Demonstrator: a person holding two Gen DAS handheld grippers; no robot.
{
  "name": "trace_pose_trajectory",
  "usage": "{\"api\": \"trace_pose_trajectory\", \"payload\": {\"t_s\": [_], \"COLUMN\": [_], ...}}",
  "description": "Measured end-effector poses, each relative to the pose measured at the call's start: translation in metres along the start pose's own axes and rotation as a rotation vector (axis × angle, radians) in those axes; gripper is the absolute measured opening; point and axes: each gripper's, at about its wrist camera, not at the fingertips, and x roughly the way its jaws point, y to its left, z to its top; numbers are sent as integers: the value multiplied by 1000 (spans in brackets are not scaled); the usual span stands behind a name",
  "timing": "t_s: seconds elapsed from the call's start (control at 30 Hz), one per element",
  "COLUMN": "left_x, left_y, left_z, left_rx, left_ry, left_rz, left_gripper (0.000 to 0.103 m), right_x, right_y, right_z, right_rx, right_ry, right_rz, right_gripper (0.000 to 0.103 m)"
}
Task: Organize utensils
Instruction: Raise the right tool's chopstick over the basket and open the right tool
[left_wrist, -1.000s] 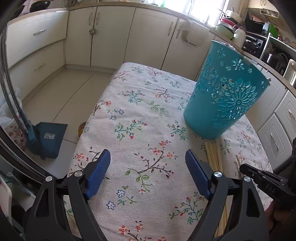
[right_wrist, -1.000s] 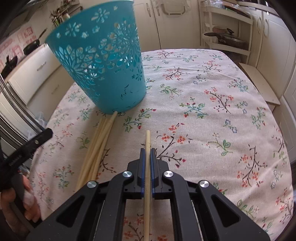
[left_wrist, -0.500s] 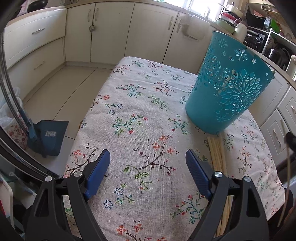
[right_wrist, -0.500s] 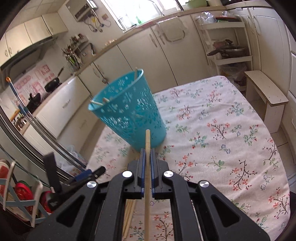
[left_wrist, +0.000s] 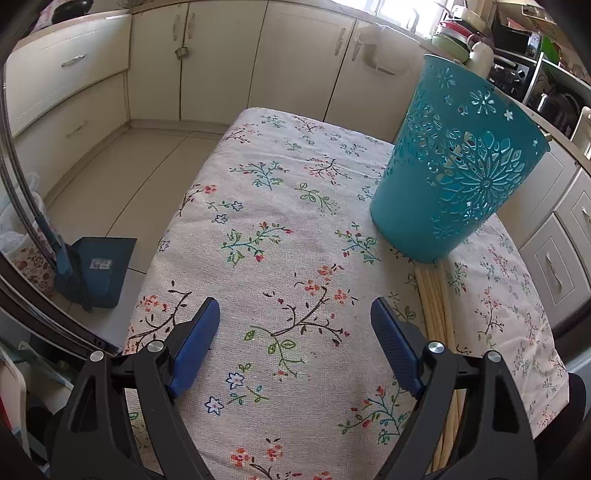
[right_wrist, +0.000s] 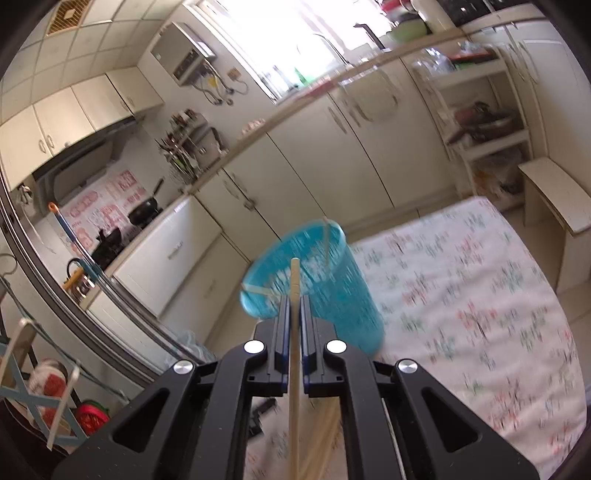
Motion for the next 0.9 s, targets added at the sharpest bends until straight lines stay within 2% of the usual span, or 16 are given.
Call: {"api": "trace_pose_trajectory", "payload": {"t_s": [0.13, 0.3, 0.47, 0.67, 0.9], "left_x": [0, 1, 2, 3, 3], "left_y": [-1, -2, -3, -4, -4], "left_z": [0, 0, 1, 1, 2], "left_rx": [2, 8, 13, 18, 19], "left_ry": [1, 4, 7, 10, 10], "left_rz": [0, 1, 1, 2, 4], "left_gripper": [80, 81, 83, 84, 84], "right_x": [25, 65, 90, 109, 113], "right_y": [20, 31, 26, 15, 15], "right_z": [39, 74, 81, 76, 66], "right_rx": [-20, -17, -29, -46, -88], "right_ry": [-80, -174, -202, -178, -151], "right_rz": [28, 0, -58, -117, -139], "right_gripper": [6, 6, 6, 6, 7]}}
